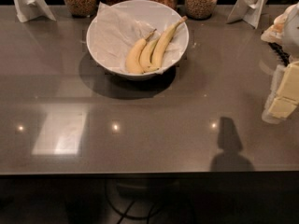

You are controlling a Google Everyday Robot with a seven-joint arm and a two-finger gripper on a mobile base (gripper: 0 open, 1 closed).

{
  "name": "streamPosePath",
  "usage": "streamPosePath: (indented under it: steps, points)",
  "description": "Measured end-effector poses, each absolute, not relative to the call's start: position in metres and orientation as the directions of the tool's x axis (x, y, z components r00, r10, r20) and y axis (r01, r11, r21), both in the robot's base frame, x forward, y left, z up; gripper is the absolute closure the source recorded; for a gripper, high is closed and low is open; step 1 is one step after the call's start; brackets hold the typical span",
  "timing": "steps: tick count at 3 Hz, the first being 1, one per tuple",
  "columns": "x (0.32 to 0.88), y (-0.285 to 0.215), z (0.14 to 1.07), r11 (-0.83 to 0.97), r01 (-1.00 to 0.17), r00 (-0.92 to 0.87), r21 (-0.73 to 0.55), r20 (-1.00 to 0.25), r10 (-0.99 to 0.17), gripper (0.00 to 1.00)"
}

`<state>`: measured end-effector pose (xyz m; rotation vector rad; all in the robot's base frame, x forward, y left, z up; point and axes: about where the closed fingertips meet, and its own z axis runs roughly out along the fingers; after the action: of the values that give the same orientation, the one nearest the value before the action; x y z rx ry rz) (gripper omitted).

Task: Pick banana from white bowl

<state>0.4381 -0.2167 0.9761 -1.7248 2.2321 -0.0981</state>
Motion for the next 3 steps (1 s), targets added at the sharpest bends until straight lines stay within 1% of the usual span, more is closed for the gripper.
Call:
streamPosePath:
  steps: [1,2,3]
  points:
    - [0.438,-0.217,0.976,0.270,-0.931,-0.221,-0.246,-0.207,-0.953,0.00]
    - [0.454,-0.208,0.983,0.246,-0.920,-0.164,-0.305,-0.270,-0.949,0.00]
    - [0.489,-0.188,0.991,0.208,-0.896,-0.044,-0.393,-0.387,-0.921,0.00]
